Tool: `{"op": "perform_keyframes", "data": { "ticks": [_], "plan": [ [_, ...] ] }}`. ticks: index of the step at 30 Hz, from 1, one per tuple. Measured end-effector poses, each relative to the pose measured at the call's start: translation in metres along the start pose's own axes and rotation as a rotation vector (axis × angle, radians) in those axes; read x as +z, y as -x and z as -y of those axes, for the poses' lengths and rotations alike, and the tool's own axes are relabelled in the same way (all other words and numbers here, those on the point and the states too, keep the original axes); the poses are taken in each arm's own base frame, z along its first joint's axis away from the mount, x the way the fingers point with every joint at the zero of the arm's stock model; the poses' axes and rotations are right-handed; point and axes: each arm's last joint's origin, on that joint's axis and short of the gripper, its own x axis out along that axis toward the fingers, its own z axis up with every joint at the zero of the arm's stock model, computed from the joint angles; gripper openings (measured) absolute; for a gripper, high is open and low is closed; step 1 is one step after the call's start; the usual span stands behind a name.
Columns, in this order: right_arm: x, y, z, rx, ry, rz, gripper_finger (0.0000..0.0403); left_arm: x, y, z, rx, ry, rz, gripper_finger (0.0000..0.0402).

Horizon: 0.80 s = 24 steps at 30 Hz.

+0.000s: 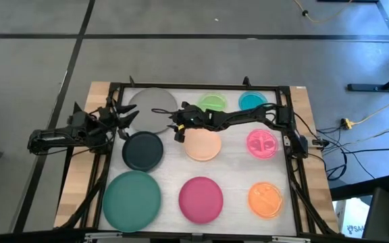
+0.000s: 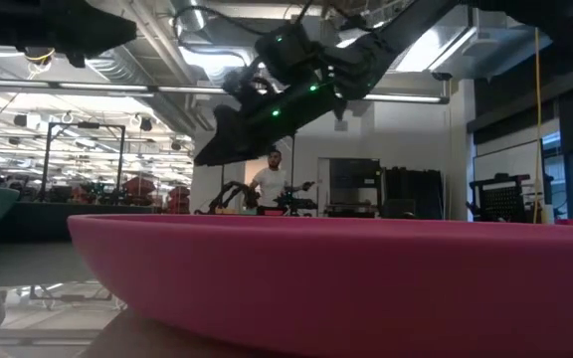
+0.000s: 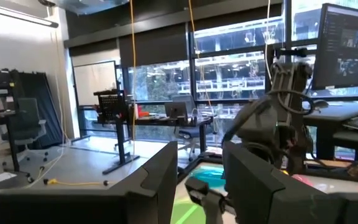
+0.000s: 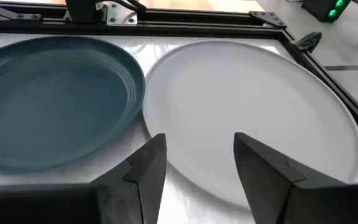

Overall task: Stack plastic plates
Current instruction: Stack the green plate on the gray plate

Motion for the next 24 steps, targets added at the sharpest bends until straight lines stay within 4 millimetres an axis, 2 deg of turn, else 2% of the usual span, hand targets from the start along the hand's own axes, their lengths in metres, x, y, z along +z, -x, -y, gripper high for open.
{"op": "perform_keyframes", "data": {
  "ticks": [6, 13, 15, 24],
  "plan": [
    [0.002, -0.019, -0.001, 0.016, 0.058, -0.112, 0.0182, -0.001, 0.0, 0.0, -0.001, 0.048, -0.006, 0.0121],
    [0.001, -0.024, -0.008, 0.069, 0.059, -0.195, 0.0182, -0.001, 0.0, 0.0, -0.002, 0.062, -0.007, 0.0121],
    [0.003, -0.023, -0.017, 0.094, 0.067, -0.181, 0.0182, -0.001, 0.0, 0.0, -0.002, 0.061, -0.01, 0.0121],
    [0.009, -0.015, -0.083, 0.263, 0.217, -0.136, 0.0182, -0.004, -0.001, 0.001, -0.005, 0.053, -0.037, 0.0121]
  ]
}}
